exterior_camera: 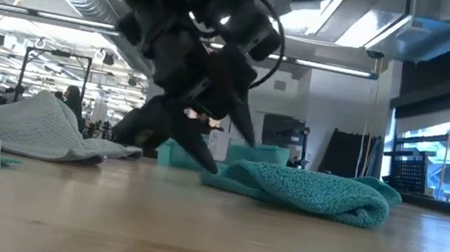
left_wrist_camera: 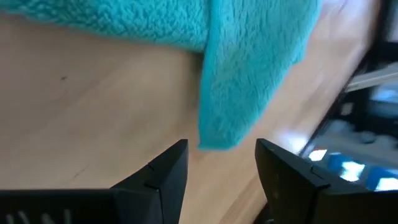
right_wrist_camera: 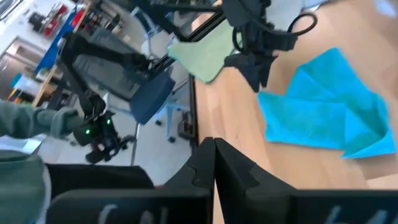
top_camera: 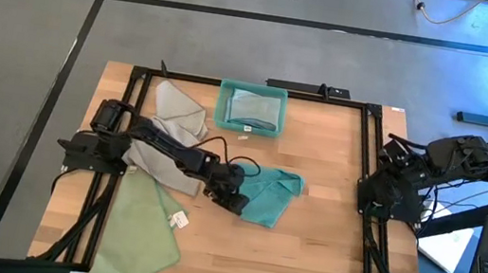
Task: Fold microfiber towels
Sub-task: Prepare the blue towel
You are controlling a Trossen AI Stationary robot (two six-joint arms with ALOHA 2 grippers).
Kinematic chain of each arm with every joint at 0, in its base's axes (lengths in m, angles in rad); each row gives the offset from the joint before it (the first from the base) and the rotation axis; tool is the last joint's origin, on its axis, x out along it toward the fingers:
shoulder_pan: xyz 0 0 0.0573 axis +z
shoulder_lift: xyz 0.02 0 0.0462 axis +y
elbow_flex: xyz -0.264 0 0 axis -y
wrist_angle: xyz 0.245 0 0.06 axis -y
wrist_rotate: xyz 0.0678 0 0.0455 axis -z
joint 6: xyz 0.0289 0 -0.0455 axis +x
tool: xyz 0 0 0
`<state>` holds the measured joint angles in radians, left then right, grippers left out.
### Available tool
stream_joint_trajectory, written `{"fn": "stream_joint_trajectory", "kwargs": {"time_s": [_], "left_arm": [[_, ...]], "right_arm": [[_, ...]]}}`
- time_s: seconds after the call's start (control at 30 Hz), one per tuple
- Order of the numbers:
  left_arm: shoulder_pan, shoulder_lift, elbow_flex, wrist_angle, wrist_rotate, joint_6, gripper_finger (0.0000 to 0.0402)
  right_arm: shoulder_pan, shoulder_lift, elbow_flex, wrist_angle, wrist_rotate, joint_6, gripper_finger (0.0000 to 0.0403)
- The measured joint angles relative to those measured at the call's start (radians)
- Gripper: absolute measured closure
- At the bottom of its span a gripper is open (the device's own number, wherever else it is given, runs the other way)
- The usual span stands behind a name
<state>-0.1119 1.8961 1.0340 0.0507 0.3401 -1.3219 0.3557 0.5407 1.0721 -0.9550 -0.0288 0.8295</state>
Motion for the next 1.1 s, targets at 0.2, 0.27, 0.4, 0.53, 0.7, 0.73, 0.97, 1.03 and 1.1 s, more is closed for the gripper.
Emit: {"fn": "stream_joint_trajectory", "kwargs": {"time_s": [0.2,0.27,0.4,0.53,0.7,0.73,0.97,1.03,1.1], "left_arm": [[0.029,0.013,-0.12,0.15,0.082,-0.101,0.0222],[0.032,0.009,-0.133,0.172,0.114,-0.1,0.0222],[0.031,0.01,-0.142,0.181,0.103,-0.086,0.0222],[0.032,0.01,-0.143,0.194,0.047,-0.092,0.0222],[0.031,0.011,-0.143,0.257,-0.002,-0.125,0.0222],[0.032,0.011,-0.142,0.268,-0.009,-0.132,0.0222],[0.019,0.016,-0.116,0.257,-0.059,-0.137,0.0225],[0.009,0.029,-0.094,0.235,-0.067,-0.136,0.0225],[-0.005,0.053,-0.064,0.218,-0.067,-0.131,0.0226]], "right_arm": [[0.0,0.003,0.0,0.02,0.036,0.05,0.0391],[0.0,0.008,0.0,0.022,0.041,0.059,0.0391],[0.0,0.024,0.0,0.026,0.078,0.06,0.0391],[0.0,0.053,0.0,0.057,0.1,0.059,0.0391],[0.0,0.088,0.0,0.076,0.099,0.058,0.0391],[0.0,0.095,0.0,0.077,0.099,0.058,0.0391],[0.0,0.121,0.0,0.076,0.079,0.057,0.0391],[0.0,0.121,0.0,0.076,0.073,0.057,0.0391],[0.0,0.121,0.0,0.076,0.071,0.056,0.0391]]}}
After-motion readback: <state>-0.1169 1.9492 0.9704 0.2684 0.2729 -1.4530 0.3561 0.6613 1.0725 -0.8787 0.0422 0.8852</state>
